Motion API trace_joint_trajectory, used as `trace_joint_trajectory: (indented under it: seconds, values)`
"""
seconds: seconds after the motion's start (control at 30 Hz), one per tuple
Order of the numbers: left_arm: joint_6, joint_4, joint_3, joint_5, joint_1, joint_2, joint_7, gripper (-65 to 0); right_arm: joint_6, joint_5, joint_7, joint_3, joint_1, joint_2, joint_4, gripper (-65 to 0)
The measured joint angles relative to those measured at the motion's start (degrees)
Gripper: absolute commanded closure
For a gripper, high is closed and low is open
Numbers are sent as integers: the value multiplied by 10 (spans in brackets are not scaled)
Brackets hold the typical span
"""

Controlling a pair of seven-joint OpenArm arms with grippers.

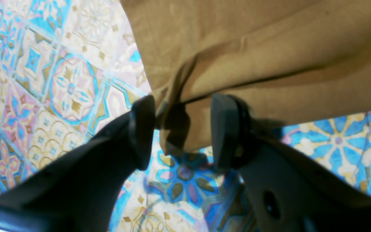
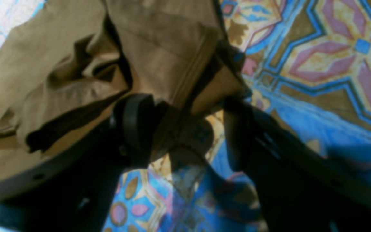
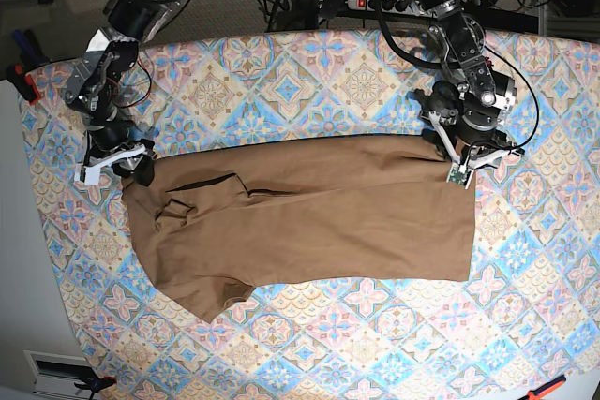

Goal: Layout the t-shirt on the table in an organized manner, then fold the t-shirt properly
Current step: 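Release and regrasp the shirt edge with the left gripper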

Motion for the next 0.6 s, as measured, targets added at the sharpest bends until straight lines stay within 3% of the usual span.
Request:
trace_joint_trajectory:
  seconds: [0.07, 0.2, 0.33, 0.43, 0.6]
  values:
    - [0, 0, 0, 0, 0, 0, 0, -275, 16, 3, 4, 0, 1, 3, -10, -333]
    - [-1, 10, -3, -9, 0, 4, 1, -276, 18, 3, 9, 0, 3, 3, -15, -333]
    - [-1, 49, -76, -110, -2, 27, -1, -278, 18, 4, 9, 0, 3, 3, -16, -333]
    - [4, 58, -112, -170, 0, 19, 2, -332, 18, 5, 10, 0, 3, 3, -17, -333]
    - [3, 36, -164, -188, 0, 19, 5, -397, 19, 5, 11, 0, 3, 3, -17, -333]
